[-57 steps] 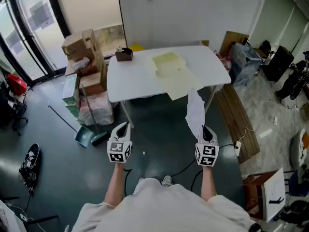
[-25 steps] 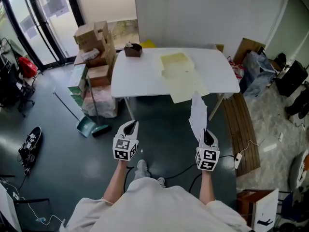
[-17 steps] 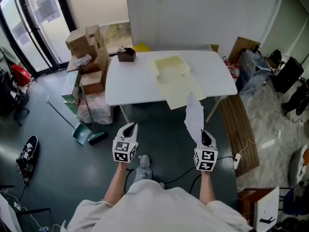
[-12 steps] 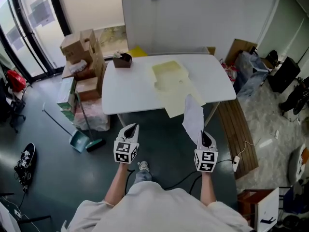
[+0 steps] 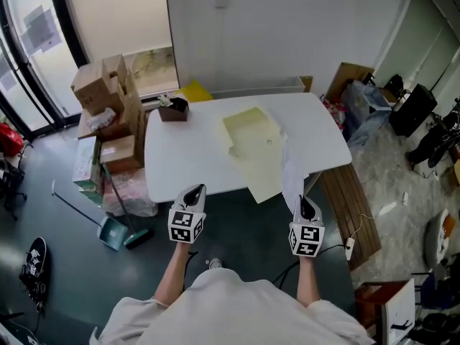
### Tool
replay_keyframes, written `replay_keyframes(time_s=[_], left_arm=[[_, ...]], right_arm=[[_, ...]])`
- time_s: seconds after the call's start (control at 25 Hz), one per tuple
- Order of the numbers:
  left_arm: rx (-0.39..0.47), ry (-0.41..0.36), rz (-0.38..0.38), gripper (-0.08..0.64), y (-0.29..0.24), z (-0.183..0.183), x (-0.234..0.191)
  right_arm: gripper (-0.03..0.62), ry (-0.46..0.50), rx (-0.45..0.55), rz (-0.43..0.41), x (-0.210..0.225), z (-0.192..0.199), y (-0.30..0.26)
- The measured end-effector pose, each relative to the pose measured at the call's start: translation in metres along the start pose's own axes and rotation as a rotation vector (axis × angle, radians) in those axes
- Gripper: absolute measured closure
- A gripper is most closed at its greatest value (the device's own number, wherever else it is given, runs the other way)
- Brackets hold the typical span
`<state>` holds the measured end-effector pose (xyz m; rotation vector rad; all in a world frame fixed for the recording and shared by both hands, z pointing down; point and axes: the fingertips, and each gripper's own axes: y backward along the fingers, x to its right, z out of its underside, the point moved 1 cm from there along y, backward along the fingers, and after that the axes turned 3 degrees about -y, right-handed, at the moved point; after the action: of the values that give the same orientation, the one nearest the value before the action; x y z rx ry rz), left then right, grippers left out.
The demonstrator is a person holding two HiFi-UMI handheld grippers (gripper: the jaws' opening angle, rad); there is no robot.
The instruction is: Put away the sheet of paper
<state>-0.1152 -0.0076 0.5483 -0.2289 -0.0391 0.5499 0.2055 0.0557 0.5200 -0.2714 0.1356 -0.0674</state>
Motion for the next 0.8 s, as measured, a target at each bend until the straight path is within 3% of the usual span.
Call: replay_keyframes(time_s=[0.36, 0.8], left_arm=[[-0.003, -0.005, 0.034, 0.555, -0.048, -0.008, -0.074], [-0.025, 0.004, 0.069, 0.555, -0.081, 0.002, -0.088]], right_arm=[[0.591, -0.018, -0.008, 0.055, -0.024, -0.018, -0.065], [0.591, -0.013, -0.026, 0.046, -0.035, -0.022, -0.099]])
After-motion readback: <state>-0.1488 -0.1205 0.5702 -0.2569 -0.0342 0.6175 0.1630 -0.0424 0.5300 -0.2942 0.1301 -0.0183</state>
